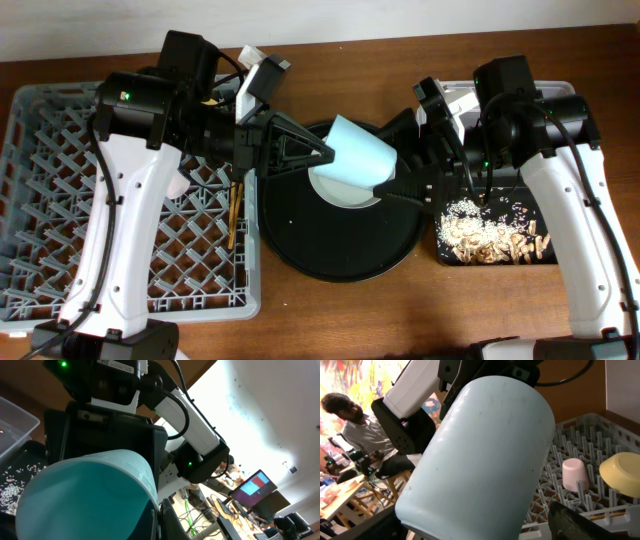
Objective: Sort waste into correct bins and load items into the dishwasher rack
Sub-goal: 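Grasp the light-blue cup with the right gripper from the left gripper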
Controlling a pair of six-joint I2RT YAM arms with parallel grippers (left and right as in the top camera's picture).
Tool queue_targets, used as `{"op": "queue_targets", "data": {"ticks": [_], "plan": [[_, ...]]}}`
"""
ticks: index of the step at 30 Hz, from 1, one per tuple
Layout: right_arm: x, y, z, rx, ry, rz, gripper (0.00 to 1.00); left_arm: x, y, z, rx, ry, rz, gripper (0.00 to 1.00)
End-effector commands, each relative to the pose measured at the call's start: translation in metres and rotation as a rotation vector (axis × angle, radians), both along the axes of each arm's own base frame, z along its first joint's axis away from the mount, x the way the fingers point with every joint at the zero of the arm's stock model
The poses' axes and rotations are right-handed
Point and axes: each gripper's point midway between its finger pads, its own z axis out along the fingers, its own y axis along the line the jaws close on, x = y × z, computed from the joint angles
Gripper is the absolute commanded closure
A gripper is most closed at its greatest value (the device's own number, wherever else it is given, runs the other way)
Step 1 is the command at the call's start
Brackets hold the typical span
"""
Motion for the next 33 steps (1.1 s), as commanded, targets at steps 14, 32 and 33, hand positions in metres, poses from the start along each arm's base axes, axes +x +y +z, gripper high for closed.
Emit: {"op": "queue_targets", "data": {"ticks": [14, 32, 33], "plan": [[0.013, -0.005, 0.003, -0.013, 0.432, -0.031, 0.11, 0.0, 0.002, 0.003, -0.035, -0.064, 0.002, 1.0], [0.011, 0.003, 0.004, -0.015, 0.385, -0.002, 0.12, -0.003, -0.002, 0.003, -0.04, -0.082, -0.014, 1.0], [0.01, 0.005, 0.004, -0.016, 0.385, 0.005, 0.12, -0.003, -0.002, 0.003, -0.04, -0.081, -0.014, 1.0]]}}
